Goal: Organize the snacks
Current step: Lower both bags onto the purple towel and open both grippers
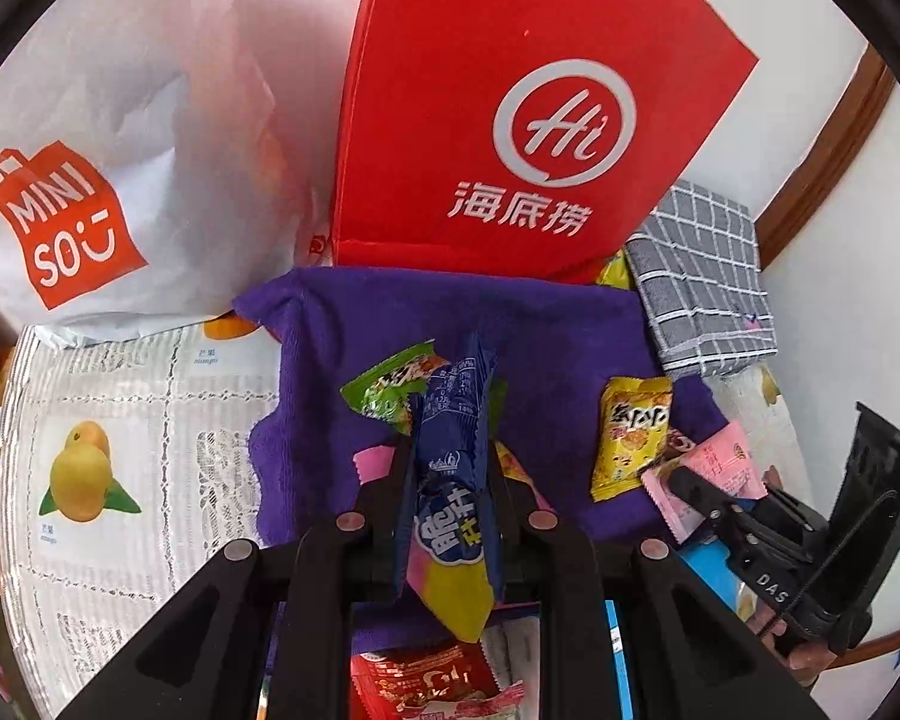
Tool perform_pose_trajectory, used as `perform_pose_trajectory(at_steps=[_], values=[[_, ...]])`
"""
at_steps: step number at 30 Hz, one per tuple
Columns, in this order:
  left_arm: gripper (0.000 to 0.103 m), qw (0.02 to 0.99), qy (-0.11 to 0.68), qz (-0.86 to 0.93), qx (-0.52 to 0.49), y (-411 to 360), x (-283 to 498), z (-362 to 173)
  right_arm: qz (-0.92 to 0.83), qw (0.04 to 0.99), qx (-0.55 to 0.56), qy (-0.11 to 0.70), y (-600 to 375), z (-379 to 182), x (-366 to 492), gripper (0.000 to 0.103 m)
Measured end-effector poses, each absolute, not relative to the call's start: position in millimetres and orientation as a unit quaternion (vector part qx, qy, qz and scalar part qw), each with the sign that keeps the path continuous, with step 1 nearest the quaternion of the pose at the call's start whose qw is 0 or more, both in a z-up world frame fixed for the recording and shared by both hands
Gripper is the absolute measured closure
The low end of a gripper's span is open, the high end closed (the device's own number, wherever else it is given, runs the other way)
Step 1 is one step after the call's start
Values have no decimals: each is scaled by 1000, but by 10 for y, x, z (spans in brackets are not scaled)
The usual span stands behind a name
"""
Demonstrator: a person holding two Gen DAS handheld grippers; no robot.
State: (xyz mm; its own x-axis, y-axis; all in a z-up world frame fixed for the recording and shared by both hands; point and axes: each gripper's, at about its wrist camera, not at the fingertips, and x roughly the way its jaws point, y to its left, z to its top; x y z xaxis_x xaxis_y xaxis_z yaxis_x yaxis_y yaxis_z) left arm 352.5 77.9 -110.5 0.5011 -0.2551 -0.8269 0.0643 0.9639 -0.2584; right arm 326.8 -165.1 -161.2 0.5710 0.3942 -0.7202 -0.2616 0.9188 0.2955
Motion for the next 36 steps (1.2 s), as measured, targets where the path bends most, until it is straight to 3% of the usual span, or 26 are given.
perform_pose_trajectory(at_steps=[4, 6, 9, 36], values=[[85, 861, 493, -84, -95, 792, 3525, -1119, 183, 883, 85, 423, -1670, -1604, 3277, 73], [85, 862, 492, -83, -92, 784, 3524, -1115, 181, 888, 85, 415, -1687, -1575, 3261, 61], [85, 860, 496, -81, -89, 771, 3527, -1129, 181, 897, 80, 396, -1690, -1513, 3222, 54], [85, 848, 519, -73, -80, 715, 3569, -1269, 191, 903, 59, 379, -1590, -1447, 3159, 49]])
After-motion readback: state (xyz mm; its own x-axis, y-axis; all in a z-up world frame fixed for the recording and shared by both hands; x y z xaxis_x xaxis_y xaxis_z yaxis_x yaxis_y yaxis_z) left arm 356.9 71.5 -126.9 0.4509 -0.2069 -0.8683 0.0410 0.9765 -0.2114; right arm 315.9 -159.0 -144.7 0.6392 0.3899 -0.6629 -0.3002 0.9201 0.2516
